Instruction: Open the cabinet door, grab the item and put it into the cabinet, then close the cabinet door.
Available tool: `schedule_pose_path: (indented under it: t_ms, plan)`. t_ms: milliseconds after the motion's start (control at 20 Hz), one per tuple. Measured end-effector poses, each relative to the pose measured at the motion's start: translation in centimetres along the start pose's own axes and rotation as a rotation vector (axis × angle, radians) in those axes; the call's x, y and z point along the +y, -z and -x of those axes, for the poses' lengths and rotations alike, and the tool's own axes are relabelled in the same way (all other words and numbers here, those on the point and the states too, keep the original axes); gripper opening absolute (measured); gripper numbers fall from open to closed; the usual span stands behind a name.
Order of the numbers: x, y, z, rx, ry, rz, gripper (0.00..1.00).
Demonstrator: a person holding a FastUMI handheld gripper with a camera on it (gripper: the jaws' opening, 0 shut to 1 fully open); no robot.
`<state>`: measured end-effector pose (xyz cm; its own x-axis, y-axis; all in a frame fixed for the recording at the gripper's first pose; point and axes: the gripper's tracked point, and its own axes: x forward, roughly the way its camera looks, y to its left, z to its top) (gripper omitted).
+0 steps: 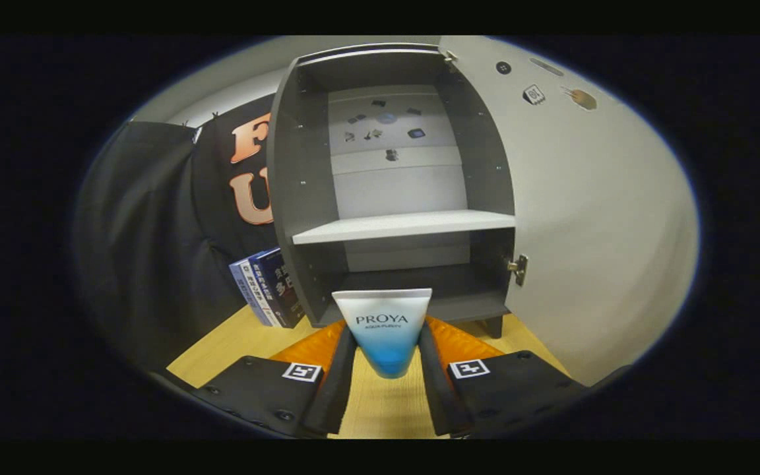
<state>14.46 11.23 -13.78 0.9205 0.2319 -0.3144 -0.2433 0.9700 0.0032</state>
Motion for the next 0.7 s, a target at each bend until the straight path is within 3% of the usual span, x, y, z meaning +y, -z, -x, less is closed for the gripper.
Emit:
schedule_pose_path:
  t_ms: [450, 700]
  plan:
    - [1.1, -9.7, -2.5, -0.074, 0.002, 0.034, 0.57]
    - [1.3, -14.3, -6.1, -0.074, 0.016, 0.058, 0.57]
